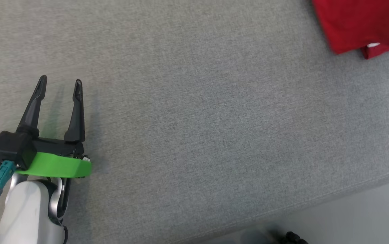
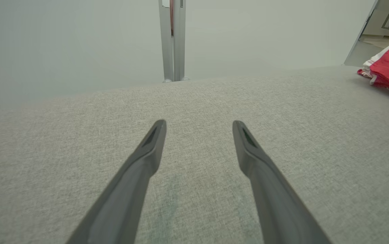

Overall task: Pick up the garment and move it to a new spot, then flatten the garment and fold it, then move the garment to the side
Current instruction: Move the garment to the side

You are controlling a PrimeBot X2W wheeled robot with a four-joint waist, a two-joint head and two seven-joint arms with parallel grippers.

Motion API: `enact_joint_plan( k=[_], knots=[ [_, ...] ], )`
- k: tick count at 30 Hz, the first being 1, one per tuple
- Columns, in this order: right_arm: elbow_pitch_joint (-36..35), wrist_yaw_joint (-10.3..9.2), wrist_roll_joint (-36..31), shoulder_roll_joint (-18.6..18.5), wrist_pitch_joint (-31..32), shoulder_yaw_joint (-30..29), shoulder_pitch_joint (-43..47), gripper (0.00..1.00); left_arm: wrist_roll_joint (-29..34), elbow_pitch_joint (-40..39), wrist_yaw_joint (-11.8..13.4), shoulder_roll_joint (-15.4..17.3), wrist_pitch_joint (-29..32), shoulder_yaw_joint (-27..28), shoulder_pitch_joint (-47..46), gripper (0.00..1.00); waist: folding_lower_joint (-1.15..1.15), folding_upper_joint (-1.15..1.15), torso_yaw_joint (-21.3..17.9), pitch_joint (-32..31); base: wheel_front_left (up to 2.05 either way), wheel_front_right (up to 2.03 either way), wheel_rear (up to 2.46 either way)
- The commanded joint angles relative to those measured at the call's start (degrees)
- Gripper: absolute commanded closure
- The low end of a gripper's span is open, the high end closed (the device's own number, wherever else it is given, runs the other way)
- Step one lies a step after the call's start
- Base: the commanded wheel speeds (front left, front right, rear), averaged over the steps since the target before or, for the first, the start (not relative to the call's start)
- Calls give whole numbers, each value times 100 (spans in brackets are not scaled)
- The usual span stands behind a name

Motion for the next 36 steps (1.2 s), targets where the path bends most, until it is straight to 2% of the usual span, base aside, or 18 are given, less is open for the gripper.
enact_joint_plan(
  k=[1,4,8,26,27,28,29,33,36],
  knots=[
    [-14,-12,75,-83,88,-12,-80,100,68,-90,-2,82,28,-1,2,0,-1,0,-316,351,0,0,0],
    [24,-13,122,-433,257,-17,-264,100,53,-301,1,143,103,-6,45,0,-1,0,-338,476,0,0,0],
    [151,-12,152,-628,411,-1,-477,100,14,-549,6,233,206,18,84,0,-1,0,-334,599,0,0,0],
    [1269,-13,-415,-757,559,315,-1353,100,-69,-964,94,359,366,-4,67,0,-1,0,-108,849,0,0,0],
    [1344,-13,-438,-733,570,304,-1393,69,-77,-975,96,367,367,3,63,0,-1,0,-108,858,0,0,0],
    [1372,-13,-470,-721,510,291,-1438,17,-85,-986,105,374,372,9,60,0,-1,0,-111,868,0,0,0],
    [1405,-13,-506,-710,432,257,-1497,0,-93,-1000,110,380,376,16,53,0,-1,0,-116,880,0,0,0],
    [1485,-13,-783,-641,256,288,-1628,0,-102,-992,145,392,382,21,41,0,-1,0,-149,894,0,0,0],
    [1546,-13,-937,-520,60,74,-1770,0,-125,-920,150,370,347,13,28,0,-1,0,-161,837,0,0,0]
  ],
)
